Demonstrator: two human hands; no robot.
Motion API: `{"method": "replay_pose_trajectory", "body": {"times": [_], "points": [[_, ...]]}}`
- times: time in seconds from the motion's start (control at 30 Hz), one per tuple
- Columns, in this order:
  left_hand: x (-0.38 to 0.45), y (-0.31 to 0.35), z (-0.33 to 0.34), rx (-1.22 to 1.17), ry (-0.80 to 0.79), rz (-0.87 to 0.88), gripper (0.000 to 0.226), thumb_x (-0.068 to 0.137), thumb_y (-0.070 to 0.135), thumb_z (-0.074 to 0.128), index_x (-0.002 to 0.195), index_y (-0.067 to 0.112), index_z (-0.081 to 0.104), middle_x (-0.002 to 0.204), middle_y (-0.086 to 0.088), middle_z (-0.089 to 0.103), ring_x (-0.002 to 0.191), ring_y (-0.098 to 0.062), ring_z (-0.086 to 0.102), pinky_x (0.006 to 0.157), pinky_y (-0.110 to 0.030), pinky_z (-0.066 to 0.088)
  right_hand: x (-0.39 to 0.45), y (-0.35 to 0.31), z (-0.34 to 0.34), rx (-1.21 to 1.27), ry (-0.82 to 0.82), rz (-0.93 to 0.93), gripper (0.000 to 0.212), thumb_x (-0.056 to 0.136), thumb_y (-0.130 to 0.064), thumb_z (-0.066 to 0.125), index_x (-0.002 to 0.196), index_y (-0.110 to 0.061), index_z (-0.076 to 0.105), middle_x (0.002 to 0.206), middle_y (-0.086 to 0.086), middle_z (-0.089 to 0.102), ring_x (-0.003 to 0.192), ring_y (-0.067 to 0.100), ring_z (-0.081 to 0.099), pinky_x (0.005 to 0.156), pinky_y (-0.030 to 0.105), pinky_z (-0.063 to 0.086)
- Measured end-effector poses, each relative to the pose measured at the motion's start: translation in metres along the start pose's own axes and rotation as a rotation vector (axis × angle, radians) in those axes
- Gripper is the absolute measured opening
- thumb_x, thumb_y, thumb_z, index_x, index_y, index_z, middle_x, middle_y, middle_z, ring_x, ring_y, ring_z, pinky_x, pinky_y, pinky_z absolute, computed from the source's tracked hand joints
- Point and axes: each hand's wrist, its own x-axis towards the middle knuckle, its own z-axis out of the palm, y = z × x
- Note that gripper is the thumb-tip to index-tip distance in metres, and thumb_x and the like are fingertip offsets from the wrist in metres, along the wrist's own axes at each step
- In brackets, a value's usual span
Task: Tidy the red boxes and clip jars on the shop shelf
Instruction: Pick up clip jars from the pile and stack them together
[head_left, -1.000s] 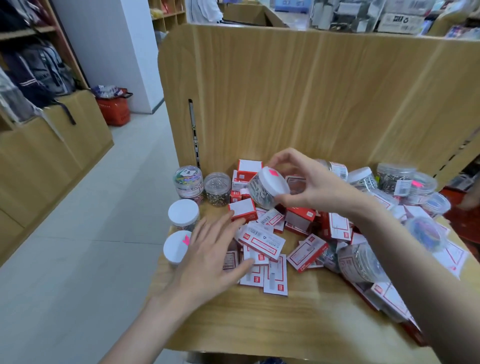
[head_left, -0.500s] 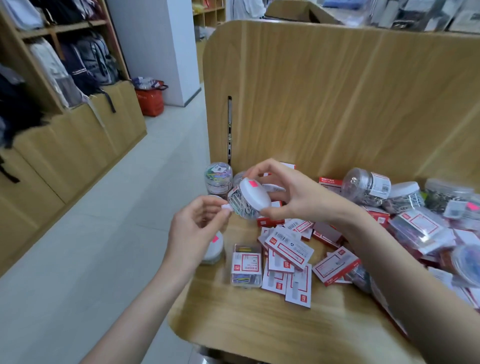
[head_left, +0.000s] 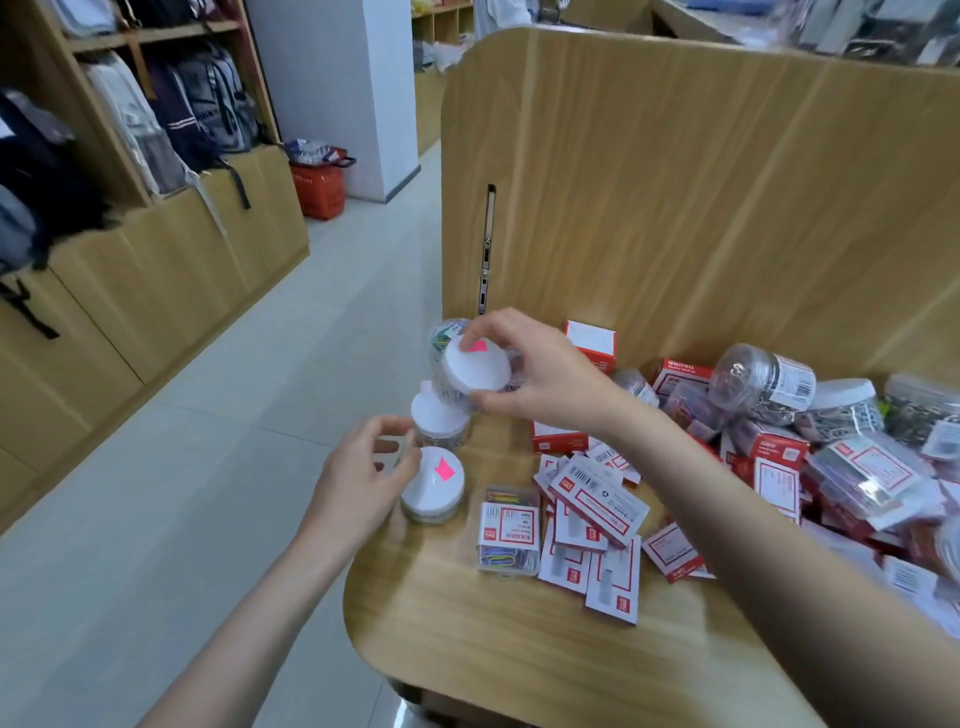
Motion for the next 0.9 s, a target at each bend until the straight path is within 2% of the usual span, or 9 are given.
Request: {"method": "replay_pose_trajectory", "body": {"times": [0.13, 0.27, 0.37, 0.43, 0.5, 0.6, 0.73, 0.83, 0.9], "points": [[-0.009, -0.007, 0.002, -0.003, -0.058, 0.038, 0.035, 0.081, 0.013, 0.066, 0.108, 0.026, 0.050, 0.107, 0.011, 0.056, 0.086, 0.013, 0.053, 0.067, -0.004, 0.041, 0.015, 0.000, 0.029, -0.174, -0.123, -0.088, 0.037, 0.071, -0.015, 0.070, 0.104, -0.009, 0.055, 0.109, 0.005, 0.053, 0.098, 0.015, 0.045, 0.078, 0.020, 0.028], [-0.016, -0.008, 0.004, -0.083, -0.068, 0.060, 0.052, 0.079, 0.009, 0.069, 0.116, 0.028, 0.038, 0.103, 0.019, 0.052, 0.083, 0.016, 0.053, 0.065, -0.003, 0.041, 0.013, 0.007, 0.043, -0.206, -0.112, -0.054, 0.039, 0.074, -0.022, 0.071, 0.109, -0.010, 0.055, 0.122, 0.008, 0.046, 0.116, 0.025, 0.040, 0.096, 0.033, 0.033], [-0.019, -0.010, 0.003, -0.083, -0.026, 0.068, 0.057, 0.078, 0.010, 0.069, 0.121, 0.028, 0.035, 0.105, 0.019, 0.050, 0.085, 0.015, 0.052, 0.067, -0.005, 0.041, 0.007, 0.007, 0.039, -0.201, -0.079, -0.035, 0.037, 0.075, -0.017, 0.071, 0.108, -0.009, 0.058, 0.124, 0.010, 0.043, 0.116, 0.026, 0.041, 0.093, 0.032, 0.037], [-0.022, -0.012, 0.004, -0.022, 0.028, 0.104, 0.058, 0.079, 0.019, 0.069, 0.125, 0.028, 0.035, 0.111, 0.014, 0.050, 0.094, 0.009, 0.050, 0.073, -0.006, 0.038, 0.001, 0.008, 0.028, -0.171, -0.019, -0.023, 0.034, 0.075, -0.015, 0.071, 0.106, -0.009, 0.059, 0.120, 0.009, 0.047, 0.111, 0.023, 0.045, 0.089, 0.030, 0.041], [-0.025, -0.009, 0.003, 0.057, 0.048, 0.179, 0.059, 0.075, 0.038, 0.063, 0.127, 0.031, 0.034, 0.117, 0.013, 0.044, 0.103, 0.001, 0.044, 0.083, -0.013, 0.033, -0.009, 0.009, 0.014, -0.126, 0.025, 0.008, 0.034, 0.076, -0.015, 0.071, 0.107, -0.012, 0.059, 0.115, 0.006, 0.049, 0.105, 0.016, 0.047, 0.085, 0.023, 0.038], [-0.015, -0.001, 0.002, 0.189, 0.031, 0.316, 0.074, 0.069, 0.050, 0.052, 0.135, 0.023, 0.032, 0.121, 0.012, 0.032, 0.115, -0.005, 0.030, 0.091, -0.016, 0.022, -0.019, 0.010, 0.003, -0.179, -0.044, 0.028, 0.036, 0.077, -0.013, 0.068, 0.112, -0.015, 0.057, 0.116, 0.003, 0.051, 0.100, 0.009, 0.047, 0.084, 0.019, 0.036], [0.002, 0.011, 0.007, 0.203, 0.005, 0.344, 0.069, 0.077, 0.028, 0.069, 0.137, 0.025, 0.035, 0.133, 0.005, 0.032, 0.121, -0.012, 0.027, 0.096, -0.018, 0.019, -0.030, 0.004, -0.006, -0.203, 0.028, 0.063, 0.031, 0.079, -0.011, 0.067, 0.109, -0.010, 0.059, 0.102, 0.000, 0.052, 0.078, 0.001, 0.046, 0.073, 0.012, 0.029], [0.012, 0.011, 0.016, 0.213, -0.020, 0.372, 0.062, 0.080, 0.016, 0.069, 0.135, 0.018, 0.040, 0.136, -0.007, 0.035, 0.125, -0.022, 0.031, 0.096, -0.015, 0.017, -0.048, 0.007, -0.015, -0.247, 0.030, 0.111, 0.029, 0.080, -0.013, 0.066, 0.108, -0.008, 0.059, 0.104, 0.006, 0.058, 0.084, 0.010, 0.051, 0.071, 0.014, 0.033], [0.023, 0.013, 0.019, 0.188, 0.007, 0.356, 0.053, 0.080, 0.014, 0.069, 0.128, 0.014, 0.046, 0.132, -0.011, 0.039, 0.124, -0.025, 0.036, 0.093, -0.017, 0.022, -0.061, 0.011, -0.020, -0.239, 0.037, 0.161, 0.027, 0.080, -0.012, 0.065, 0.106, -0.010, 0.060, 0.101, 0.001, 0.057, 0.076, -0.004, 0.046, 0.068, 0.007, 0.033]]}}
